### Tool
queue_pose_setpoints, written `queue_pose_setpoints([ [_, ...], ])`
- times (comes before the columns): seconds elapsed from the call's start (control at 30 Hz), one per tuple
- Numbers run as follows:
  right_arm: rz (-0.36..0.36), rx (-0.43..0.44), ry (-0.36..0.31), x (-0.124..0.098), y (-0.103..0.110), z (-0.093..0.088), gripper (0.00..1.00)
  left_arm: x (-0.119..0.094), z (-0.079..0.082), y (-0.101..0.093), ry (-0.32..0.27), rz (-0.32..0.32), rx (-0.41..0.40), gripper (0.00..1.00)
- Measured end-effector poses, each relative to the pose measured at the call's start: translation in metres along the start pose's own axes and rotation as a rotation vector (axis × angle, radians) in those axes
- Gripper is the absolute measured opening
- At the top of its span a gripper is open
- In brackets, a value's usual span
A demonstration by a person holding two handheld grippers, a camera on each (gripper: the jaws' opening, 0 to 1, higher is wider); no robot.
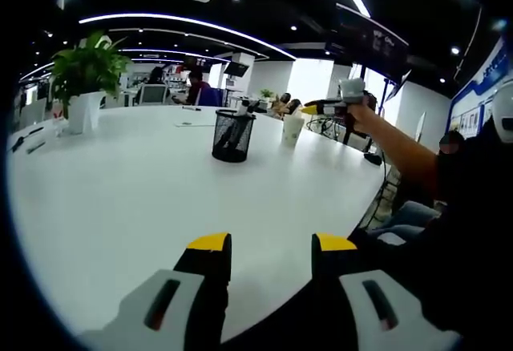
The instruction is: Place the scattered laser pointers and whiteboard markers into the pen holder and stack the scattered paper cups together
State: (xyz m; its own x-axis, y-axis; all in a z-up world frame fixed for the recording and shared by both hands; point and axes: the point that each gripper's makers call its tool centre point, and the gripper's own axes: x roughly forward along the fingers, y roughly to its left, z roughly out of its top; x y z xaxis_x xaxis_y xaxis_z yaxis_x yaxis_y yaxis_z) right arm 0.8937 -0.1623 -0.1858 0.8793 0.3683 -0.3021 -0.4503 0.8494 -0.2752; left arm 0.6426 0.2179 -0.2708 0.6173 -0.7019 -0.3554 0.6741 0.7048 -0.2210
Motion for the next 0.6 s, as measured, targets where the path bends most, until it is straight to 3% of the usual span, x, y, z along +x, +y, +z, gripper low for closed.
queue_pose_setpoints([
  [0.4,-0.055,0.131,-0.130,-0.011,-0.002,-0.001,0.61,0.002,-0.001,0.000,0.001,-0.003,-0.001,0.41],
  [0.6,-0.073,0.200,-0.157,-0.012,-0.001,-0.012,0.68,0.002,0.000,-0.001,-0.002,-0.003,-0.001,0.41],
])
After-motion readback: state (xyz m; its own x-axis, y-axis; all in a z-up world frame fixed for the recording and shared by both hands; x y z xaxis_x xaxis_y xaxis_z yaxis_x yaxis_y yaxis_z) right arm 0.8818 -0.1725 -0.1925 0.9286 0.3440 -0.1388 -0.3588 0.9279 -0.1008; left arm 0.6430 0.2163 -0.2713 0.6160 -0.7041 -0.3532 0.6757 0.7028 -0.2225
